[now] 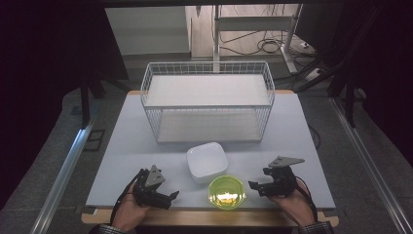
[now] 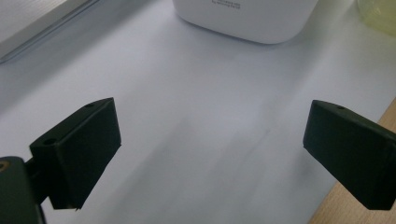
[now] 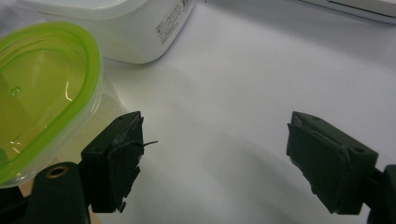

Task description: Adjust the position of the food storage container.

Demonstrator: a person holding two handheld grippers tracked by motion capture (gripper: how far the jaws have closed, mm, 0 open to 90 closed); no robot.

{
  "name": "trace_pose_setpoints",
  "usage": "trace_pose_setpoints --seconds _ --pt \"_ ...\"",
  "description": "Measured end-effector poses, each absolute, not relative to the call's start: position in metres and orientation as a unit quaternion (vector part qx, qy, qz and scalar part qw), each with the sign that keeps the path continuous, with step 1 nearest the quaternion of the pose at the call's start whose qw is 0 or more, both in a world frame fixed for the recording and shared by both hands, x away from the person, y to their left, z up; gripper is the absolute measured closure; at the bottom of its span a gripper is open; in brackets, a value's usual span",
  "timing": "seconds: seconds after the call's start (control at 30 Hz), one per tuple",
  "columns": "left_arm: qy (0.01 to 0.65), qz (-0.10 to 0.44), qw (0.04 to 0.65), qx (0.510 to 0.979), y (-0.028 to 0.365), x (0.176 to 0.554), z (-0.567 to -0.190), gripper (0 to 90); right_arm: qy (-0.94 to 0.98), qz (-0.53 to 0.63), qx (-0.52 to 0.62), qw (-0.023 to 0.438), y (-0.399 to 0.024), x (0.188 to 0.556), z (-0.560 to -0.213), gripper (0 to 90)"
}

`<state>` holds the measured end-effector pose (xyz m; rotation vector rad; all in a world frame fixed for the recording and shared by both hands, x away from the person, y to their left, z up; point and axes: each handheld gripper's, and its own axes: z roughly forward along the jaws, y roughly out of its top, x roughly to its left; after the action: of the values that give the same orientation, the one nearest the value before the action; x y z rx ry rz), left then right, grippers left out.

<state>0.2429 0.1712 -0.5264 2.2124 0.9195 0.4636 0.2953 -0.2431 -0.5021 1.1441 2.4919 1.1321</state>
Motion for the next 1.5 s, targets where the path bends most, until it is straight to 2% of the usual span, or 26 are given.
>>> trace_pose_setpoints --seconds 0.1,0.3,0.4,0.43,0.47,0.5,0.53,0.6,0.63,0.67,0.87,1.0,1.5 --pt "0.356 0.178 0.346 0.850 0.171 0.243 -0.526 3.4 0.836 0.381 0.384 0.087 -0.242 0.295 -0.502 21.5" --pt "0.359 0.164 0.360 0.845 0.172 0.243 -0.524 2.7 0.836 0.388 0.376 0.098 -0.240 0.292 -0.495 30.5" --pt "0.360 0.173 0.358 0.844 0.171 0.242 -0.524 3.7 0.841 0.390 0.361 0.095 -0.236 0.288 -0.490 42.5" --pt "0.360 0.173 0.358 0.844 0.171 0.242 -0.524 4.2 0.841 0.390 0.361 0.095 -0.236 0.288 -0.490 42.5" --pt "0.358 0.180 0.355 0.845 0.170 0.241 -0.523 4.9 0.846 0.388 0.354 0.096 -0.233 0.285 -0.487 49.7" --pt "0.358 0.180 0.355 0.845 0.170 0.241 -0.523 5.4 0.846 0.388 0.354 0.096 -0.233 0.285 -0.487 49.7" --pt "0.356 0.184 0.354 0.845 0.170 0.240 -0.523 6.0 0.850 0.390 0.341 0.097 -0.230 0.282 -0.483 56.6" --pt "0.356 0.185 0.351 0.846 0.169 0.241 -0.524 6.6 0.851 0.394 0.331 0.102 -0.228 0.280 -0.479 63.3" --pt "0.356 0.185 0.351 0.846 0.169 0.241 -0.524 6.7 0.851 0.394 0.331 0.102 -0.228 0.280 -0.479 63.3" --pt "0.355 0.187 0.347 0.848 0.168 0.240 -0.524 6.9 0.851 0.398 0.325 0.105 -0.226 0.278 -0.475 70.5" --pt "0.356 0.197 0.344 0.846 0.167 0.240 -0.524 7.8 0.854 0.415 0.299 0.093 -0.216 0.271 -0.466 85.8" --pt "0.358 0.197 0.342 0.846 0.168 0.241 -0.524 8.5 0.865 0.413 0.272 0.088 -0.200 0.263 -0.462 89.2" --pt "0.345 0.211 0.330 0.853 0.164 0.239 -0.525 9.5 0.880 0.414 0.230 0.046 -0.146 0.253 -0.467 89.9"
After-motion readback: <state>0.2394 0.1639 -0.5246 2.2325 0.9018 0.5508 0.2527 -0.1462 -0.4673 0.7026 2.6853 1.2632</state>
